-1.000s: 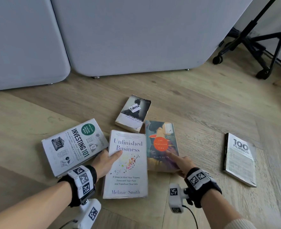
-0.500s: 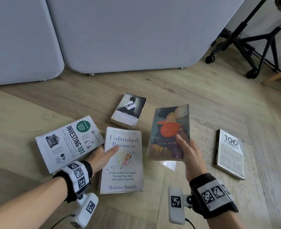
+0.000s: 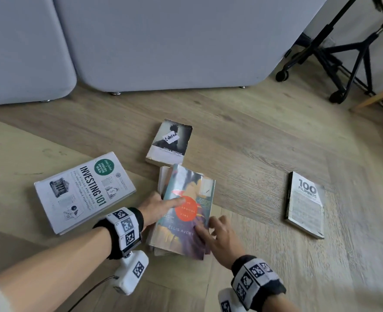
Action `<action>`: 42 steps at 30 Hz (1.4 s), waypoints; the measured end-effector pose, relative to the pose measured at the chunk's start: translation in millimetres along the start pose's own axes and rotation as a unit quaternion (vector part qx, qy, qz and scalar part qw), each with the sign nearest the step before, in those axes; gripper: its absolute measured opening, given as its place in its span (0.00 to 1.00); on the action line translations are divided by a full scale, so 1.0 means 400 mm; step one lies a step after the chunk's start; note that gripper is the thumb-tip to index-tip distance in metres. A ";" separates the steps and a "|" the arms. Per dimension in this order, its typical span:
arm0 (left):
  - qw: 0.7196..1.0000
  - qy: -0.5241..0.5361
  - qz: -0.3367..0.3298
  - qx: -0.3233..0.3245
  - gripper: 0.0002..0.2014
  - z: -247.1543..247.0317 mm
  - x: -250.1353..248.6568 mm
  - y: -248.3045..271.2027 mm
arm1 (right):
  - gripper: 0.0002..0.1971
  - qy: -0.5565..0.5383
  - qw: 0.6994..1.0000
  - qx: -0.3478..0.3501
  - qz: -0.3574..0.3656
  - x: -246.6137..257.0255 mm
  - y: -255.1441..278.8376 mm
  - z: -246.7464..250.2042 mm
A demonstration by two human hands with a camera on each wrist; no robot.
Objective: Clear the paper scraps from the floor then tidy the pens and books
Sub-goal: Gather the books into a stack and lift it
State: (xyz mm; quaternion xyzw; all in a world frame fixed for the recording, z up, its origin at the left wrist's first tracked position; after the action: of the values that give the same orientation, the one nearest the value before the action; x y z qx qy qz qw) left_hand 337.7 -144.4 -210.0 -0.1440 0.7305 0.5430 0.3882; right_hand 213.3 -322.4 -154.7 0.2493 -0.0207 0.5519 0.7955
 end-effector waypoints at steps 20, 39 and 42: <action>0.992 -0.026 -0.113 -0.041 0.48 -0.072 -0.057 -0.031 | 0.46 0.160 0.954 0.021 -0.252 -0.397 -0.007 0.126; 0.999 -0.004 0.016 -0.029 0.60 -0.006 -0.013 0.063 | 0.37 -0.148 0.857 0.114 -0.479 -0.397 0.169 0.037; 0.999 -0.009 0.032 -0.032 0.65 -0.006 -0.013 0.076 | 0.42 -0.233 0.857 0.068 -0.455 -0.397 0.167 0.023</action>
State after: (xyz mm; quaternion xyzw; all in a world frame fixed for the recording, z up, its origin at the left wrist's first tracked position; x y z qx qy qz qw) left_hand 321.0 -136.4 -185.3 -0.1285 0.7134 0.5794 0.3725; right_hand 94.4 -446.2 -170.7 0.4053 -0.0521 0.0540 0.9111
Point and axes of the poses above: each hand's wrist, its own y-axis away from the middle knuckle, its own z-axis out of the back of the hand, x = y × z, the point moved 5 cm from there along -y, towards the middle knuckle, and after that the axes turned 15 degrees about y, right-handed, at the moved point
